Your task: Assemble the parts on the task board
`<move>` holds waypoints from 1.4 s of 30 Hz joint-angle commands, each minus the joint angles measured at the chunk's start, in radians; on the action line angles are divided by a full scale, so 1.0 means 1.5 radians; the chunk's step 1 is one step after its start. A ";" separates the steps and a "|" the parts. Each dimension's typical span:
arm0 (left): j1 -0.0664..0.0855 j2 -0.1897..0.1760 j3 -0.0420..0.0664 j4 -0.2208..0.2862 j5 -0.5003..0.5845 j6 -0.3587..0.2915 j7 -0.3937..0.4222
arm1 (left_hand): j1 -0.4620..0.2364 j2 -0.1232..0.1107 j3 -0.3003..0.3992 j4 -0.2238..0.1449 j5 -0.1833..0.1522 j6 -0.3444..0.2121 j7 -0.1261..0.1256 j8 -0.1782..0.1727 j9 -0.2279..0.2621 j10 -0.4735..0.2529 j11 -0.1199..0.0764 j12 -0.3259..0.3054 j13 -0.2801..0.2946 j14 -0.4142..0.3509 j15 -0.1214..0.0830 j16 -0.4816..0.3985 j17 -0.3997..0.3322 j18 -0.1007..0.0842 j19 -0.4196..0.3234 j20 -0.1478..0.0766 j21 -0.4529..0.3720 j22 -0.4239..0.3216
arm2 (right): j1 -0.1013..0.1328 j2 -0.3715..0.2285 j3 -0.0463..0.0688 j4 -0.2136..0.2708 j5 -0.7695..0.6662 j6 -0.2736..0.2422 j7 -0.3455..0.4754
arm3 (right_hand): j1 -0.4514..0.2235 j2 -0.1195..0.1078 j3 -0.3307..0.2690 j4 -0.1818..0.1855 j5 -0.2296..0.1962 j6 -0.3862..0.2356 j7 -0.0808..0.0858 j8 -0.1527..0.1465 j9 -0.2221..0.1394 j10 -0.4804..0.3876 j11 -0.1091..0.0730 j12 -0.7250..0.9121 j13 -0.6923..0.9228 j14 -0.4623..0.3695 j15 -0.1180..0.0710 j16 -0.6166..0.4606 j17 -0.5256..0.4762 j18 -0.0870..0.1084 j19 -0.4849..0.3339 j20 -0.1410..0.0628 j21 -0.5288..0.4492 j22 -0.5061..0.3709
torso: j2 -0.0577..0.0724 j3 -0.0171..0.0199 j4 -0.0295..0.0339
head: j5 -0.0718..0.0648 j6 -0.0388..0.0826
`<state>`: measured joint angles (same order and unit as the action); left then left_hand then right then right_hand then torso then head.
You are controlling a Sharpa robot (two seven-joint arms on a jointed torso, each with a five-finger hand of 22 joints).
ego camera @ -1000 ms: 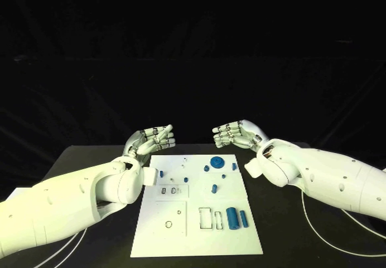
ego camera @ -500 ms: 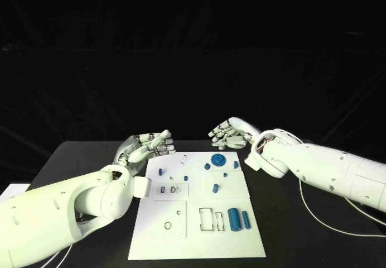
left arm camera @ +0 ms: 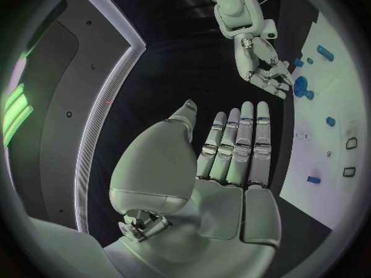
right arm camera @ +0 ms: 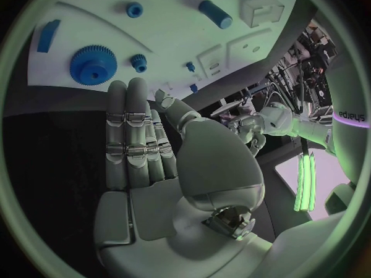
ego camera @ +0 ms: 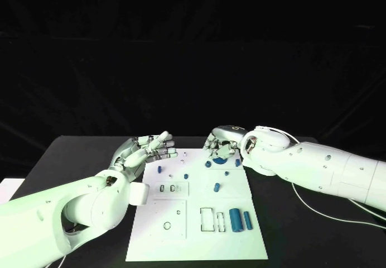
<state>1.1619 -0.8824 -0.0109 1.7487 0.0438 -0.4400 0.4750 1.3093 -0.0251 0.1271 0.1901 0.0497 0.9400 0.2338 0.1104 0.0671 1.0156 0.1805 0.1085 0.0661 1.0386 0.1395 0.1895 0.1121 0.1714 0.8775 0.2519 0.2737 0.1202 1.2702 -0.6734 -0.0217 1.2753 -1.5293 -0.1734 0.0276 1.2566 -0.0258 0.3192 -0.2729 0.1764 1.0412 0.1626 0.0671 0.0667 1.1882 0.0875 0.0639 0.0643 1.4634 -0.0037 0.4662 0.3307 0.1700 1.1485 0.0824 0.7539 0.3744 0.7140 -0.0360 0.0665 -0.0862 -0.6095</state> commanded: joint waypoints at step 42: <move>0.002 -0.009 0.005 0.010 0.022 0.031 -0.002 | 0.005 0.002 -0.001 -0.006 0.003 0.005 0.000 0.001 -0.001 0.005 0.001 -0.003 0.000 0.003 0.000 -0.002 0.001 0.008 0.004 -0.001 0.000 -0.001 | -0.002 0.009 0.000 0.003 -0.133 0.092 -0.050 | -0.011 0.019 0.051 0.025 -0.043 0.037 -0.016 0.006 0.005 -0.003 -0.007 0.001 0.001 0.016 -0.008 0.120 0.104 0.009 -0.001 0.001 0.077 0.039 | 0.034 -0.0116 0.0156 | -0.013 -0.004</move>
<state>1.1629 -0.8980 -0.0048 1.7632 0.0732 -0.4169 0.4707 1.3092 -0.0250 0.1243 0.1874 0.0497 0.9399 0.2338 0.1104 0.0668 1.0153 0.1806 0.1085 0.0657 1.0385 0.1396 0.1895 0.1118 0.1712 0.8774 0.2520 0.2736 0.1189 1.2695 -0.6618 -0.0210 1.2812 -1.7045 -0.0641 -0.0380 1.2411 -0.0066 0.3899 -0.2359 0.1157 1.0893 0.1368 0.0733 0.0728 1.1787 0.0761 0.0640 0.0642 1.4668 -0.0074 0.6425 0.4850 0.1700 1.1427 0.0881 0.8640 0.4319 0.7634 -0.0526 0.0890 -0.1051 -0.6125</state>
